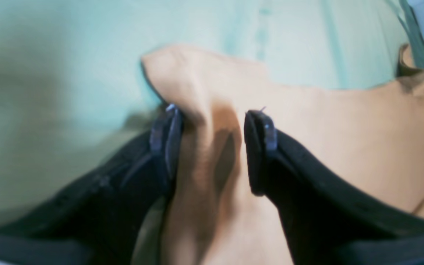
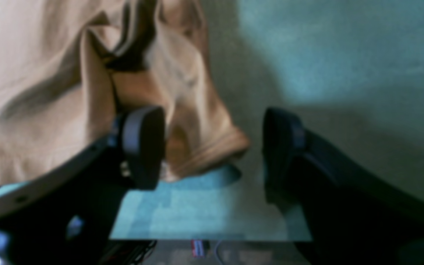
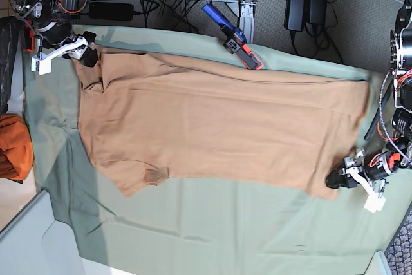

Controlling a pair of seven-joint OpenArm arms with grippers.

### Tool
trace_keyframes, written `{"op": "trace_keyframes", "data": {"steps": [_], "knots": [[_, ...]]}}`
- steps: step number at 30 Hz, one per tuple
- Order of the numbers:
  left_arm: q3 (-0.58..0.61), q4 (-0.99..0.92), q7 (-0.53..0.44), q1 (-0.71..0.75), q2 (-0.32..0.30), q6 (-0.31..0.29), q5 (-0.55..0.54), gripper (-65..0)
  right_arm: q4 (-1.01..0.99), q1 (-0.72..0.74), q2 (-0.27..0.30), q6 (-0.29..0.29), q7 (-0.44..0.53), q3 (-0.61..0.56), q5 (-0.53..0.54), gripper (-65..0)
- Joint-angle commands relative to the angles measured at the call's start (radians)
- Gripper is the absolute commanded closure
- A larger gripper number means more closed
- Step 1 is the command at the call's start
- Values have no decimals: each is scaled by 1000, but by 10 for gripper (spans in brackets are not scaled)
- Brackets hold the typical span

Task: Fold the T-shirt properly
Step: 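Release and regrasp the hem end with the left gripper, then move the right gripper along the shirt and grasp the sleeve edge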

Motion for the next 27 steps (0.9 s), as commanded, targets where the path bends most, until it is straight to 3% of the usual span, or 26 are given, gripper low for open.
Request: {"op": "trace_keyframes", "data": {"steps": [1,6,12,19,27], "knots": [[-2,29,13,-26,-9,-12,-40,-305,11,0,17,87,8,8,5,-424],[-2,69,53,-26,-7,-12,-87,-294,11,0,17,87,9,8,5,-424],[-2,75,48,-25,-7,-12,-84,-6,11,2,17,87,23,8,5,-424],[-2,75,44,-25,-7,-12,-83,0,12,27,17,87,18,16,5,-424],[-2,75,45,-25,-7,-12,-80,0,17,69,21,87,-1,130,19,-424]]}}
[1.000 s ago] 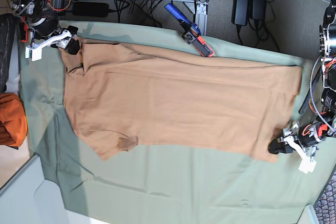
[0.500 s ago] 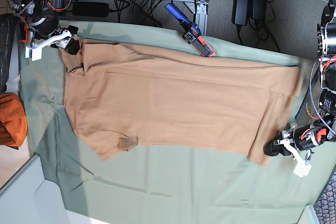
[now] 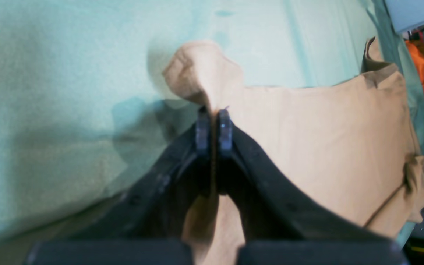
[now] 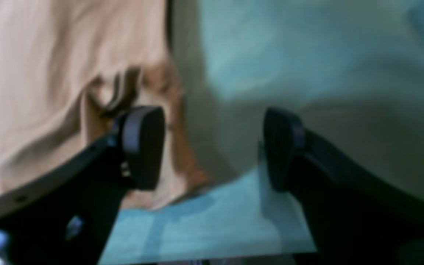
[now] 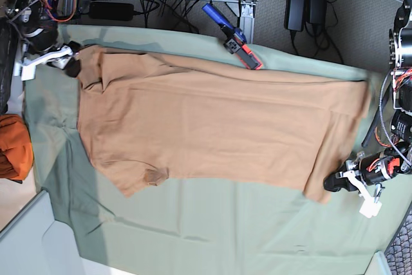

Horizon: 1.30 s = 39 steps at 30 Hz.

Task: Fold the T-shirt properly
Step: 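Move the right gripper along the shirt and grasp the sleeve edge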

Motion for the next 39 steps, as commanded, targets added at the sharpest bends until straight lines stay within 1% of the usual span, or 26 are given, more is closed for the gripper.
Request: {"op": "trace_keyframes", "data": {"steps": [1,4,8,12,15,18,21,24,27,29,31,34,36,39], "knots": [[-2,18,-17,-27,-14,-12,-20,0,17,11,25,87,18,24,23,-424],[-2,18,-17,-28,-14,-12,-23,0,17,53,29,87,23,42,24,-424],[-2,18,-5,-28,-14,-12,-24,0,16,153,28,87,23,31,3,-424],[-2,18,-1,-28,-14,-12,-23,0,-9,266,42,87,55,-24,-46,-424],[-2,18,2,-28,-14,-12,-23,0,-77,371,61,74,71,-85,-78,-424],[-2,18,14,-27,-14,-12,-23,0,-197,503,74,72,85,-145,-99,-424],[-2,18,22,-27,-14,-12,-23,0,-365,658,74,72,94,-198,-107,-424],[-2,18,26,-27,-14,-12,-23,0,-566,805,74,73,140,-261,-156,-424],[-2,18,28,-27,-14,-12,-23,0,-761,908,73,76,185,-340,-197,-424],[-2,18,27,-27,-14,-12,-24,0,-856,948,68,79,206,-398,-204,-424],[-2,18,27,-27,-13,-12,-31,0,-904,967,55,102,206,-448,-204,-424],[-2,18,27,-28,-13,-12,-40,0,-911,966,25,133,206,-503,-205,-424],[-2,18,27,-28,-13,-12,-43,0,-909,966,6,132,207,-526,-204,-424],[-2,18,28,-27,-14,-12,-41,0,-894,966,-23,138,206,-531,-204,-424]]}}
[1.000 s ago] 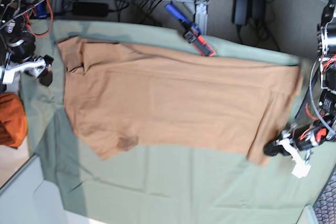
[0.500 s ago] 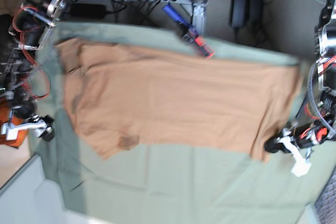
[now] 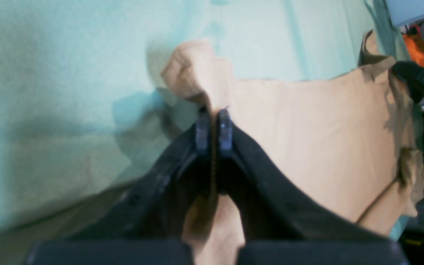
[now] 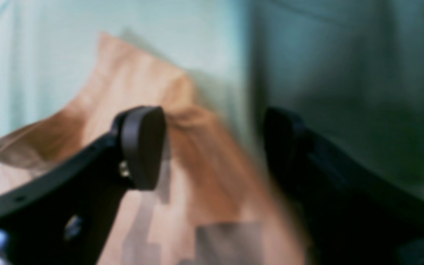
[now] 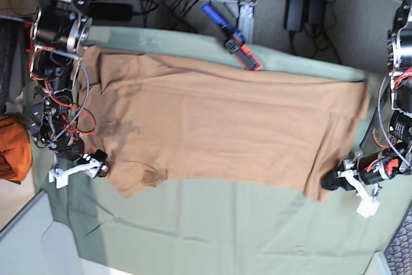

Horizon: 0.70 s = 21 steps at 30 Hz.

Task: Fold the T-shirt properly
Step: 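Move the right gripper along the shirt and grasp the sleeve edge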

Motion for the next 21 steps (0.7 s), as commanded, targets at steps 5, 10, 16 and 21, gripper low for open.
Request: {"op": "trace_keyframes", "data": {"steps": [5,10,16,21], "knots": [[-2,17,-10,-29,-14,-12,-18,0,57,27,-23,127,-40,1,11,-424],[-2,17,-11,-29,-14,-12,-19,0,108,27,-29,128,-67,1,35,-424],[-2,17,-12,-29,-14,-12,-19,0,119,27,-29,128,-67,0,34,-415],[-2,17,-19,-29,-13,-12,-18,0,119,26,-29,128,-58,1,24,-97]]}}
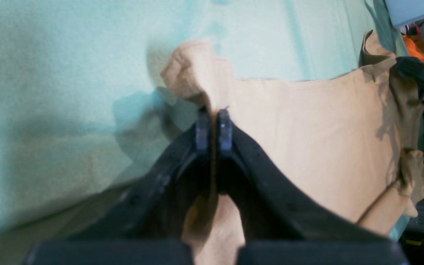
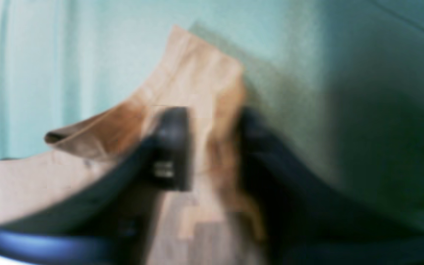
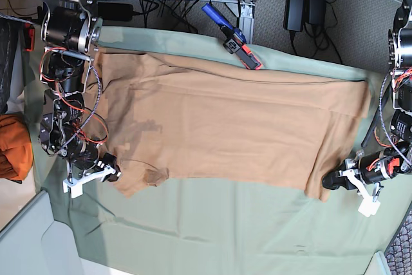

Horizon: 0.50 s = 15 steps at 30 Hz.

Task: Fold the T-shirt properly
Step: 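Move the right gripper along the shirt and grasp the sleeve edge, then fold the shirt lengthwise again with both grippers into a strip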

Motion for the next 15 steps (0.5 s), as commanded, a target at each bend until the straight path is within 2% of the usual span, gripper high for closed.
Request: {"op": "trace_keyframes", "data": {"steps": [1,6,9,15], "knots": [[-2,17,-18,-30,-14,-12,-20,0,21,31,14,124,29,3,-7,-13],[-2,17,-26,-30,-21,-12,-21,0,21,32,20,124,79,3,-101,0],[-2,17,-17,-30,-36,-12,-38,0,21,31,20,124,60,4,-99,0],[-2,17,93,-30,-63,-12,-122,0,28,26,43,127,-19,4,-48,0]]}}
